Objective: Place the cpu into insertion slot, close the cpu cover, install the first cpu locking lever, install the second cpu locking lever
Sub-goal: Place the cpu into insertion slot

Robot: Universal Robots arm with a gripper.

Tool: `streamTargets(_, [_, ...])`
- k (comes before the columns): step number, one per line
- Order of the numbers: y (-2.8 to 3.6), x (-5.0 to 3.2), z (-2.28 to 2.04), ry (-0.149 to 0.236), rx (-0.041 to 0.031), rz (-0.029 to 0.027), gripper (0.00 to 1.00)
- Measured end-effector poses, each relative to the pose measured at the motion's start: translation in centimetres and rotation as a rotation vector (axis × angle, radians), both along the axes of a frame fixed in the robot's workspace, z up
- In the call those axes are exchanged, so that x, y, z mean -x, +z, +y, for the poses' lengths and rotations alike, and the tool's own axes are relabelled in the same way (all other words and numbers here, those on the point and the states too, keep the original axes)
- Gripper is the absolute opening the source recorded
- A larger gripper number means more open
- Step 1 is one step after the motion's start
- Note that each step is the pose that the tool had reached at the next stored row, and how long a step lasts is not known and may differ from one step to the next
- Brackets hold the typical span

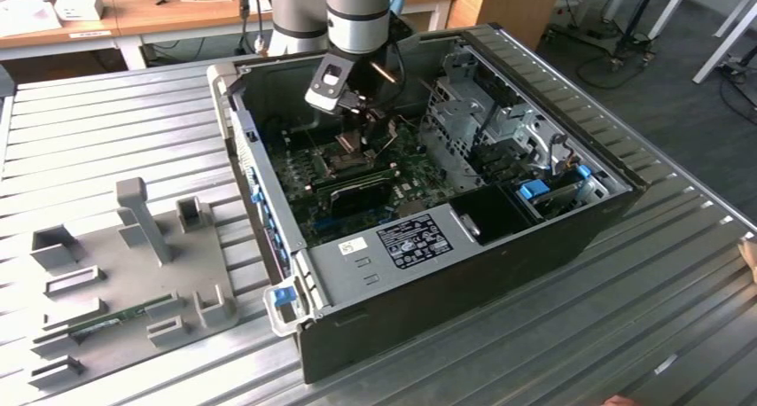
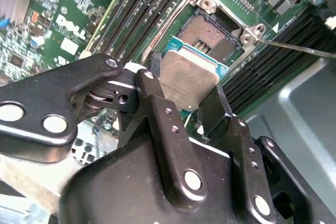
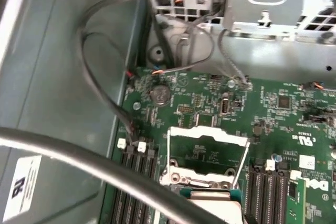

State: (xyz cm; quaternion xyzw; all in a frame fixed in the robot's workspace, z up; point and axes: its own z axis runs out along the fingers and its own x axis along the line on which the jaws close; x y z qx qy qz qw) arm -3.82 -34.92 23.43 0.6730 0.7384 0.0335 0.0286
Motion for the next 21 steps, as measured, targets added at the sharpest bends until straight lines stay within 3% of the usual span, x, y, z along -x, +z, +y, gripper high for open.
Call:
streamTargets(5, [0.00, 0.00, 0.00, -0.017, 0.0000, 0.0001, 0.54])
streamTargets(9, [-0.03, 0.00, 0.00, -0.077, 0.0000, 0.0000, 0.54])
streamTargets(17, [-0.03, 0.00, 0.00, -0.080, 0.0000, 0.0005, 0.54])
streamTargets(18, [-0.05, 0.00, 0.01, -0.080, 0.0002, 0.0082, 0.54])
streamTargets(20, [-0.06, -0.01, 0.00, -0.080, 0.0011, 0.0298, 0.54])
streamTargets(21, [-0.05, -0.01, 0.00, -0.080, 0.0015, 0.0348, 0.54])
